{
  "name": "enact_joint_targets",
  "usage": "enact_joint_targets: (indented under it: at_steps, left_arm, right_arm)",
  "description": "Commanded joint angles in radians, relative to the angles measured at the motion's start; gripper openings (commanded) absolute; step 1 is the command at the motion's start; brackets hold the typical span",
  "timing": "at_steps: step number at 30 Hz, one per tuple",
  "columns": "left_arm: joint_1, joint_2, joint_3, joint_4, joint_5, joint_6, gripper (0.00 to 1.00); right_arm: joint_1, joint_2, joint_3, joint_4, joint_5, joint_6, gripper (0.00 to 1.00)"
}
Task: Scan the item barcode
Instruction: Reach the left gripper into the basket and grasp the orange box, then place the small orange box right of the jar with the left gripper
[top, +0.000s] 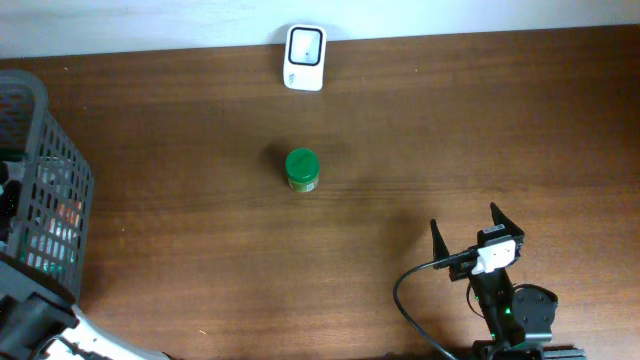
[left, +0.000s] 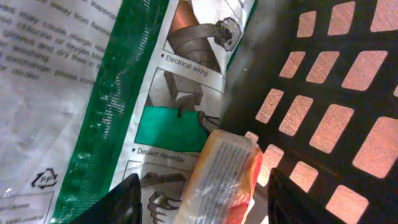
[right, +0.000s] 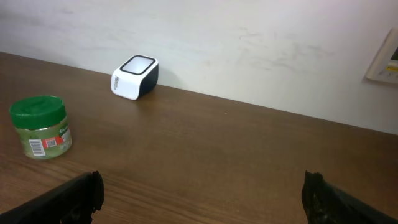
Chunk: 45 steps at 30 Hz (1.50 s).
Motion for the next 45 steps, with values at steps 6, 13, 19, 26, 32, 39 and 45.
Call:
enact_joint_targets:
  at_steps: [6,13,19,26,32,39,45]
  left_arm:
    - [-0.009,0.008,-0.095,0.060,0.029,0.008,0.20]
    - [-0.009,0.008,0.119,-0.059,0.026,-0.083,0.00]
    - [-0.009,0.008,0.428,-0.227,0.026,-0.179,0.00]
    - [-0.031,0.006,0.916,-0.425,0.026,-0.303,0.00]
    - [-0.161,-0.004,1.147,-0.534,0.038,-0.326,0.00]
    - [-0.503,-0.018,1.107,-0.534,0.042,-0.321,0.00]
    - [-0.856,-0.014,0.916,-0.522,-0.141,-0.321,0.00]
  right_arm:
    - [0.006,-0.008,-0.005,-0.005,-0.009,0.004,0.98]
    - [0.006,-0.008,-0.005,-0.005,-0.009,0.003,0.98]
    - [0.006,-0.008,-0.005,-0.005,-0.009,0.003,0.98]
    - [0.006,-0.008,-0.005,-0.005,-0.009,0.004,0.98]
    - [0.006,-0.008,-0.005,-0.005,-0.009,0.003,0.98]
    - [0.006,-0.008,-0.005,-0.005,-0.009,0.003,0.98]
    - [0.006,-0.008,-0.005,-0.005,-0.009,0.004,0.98]
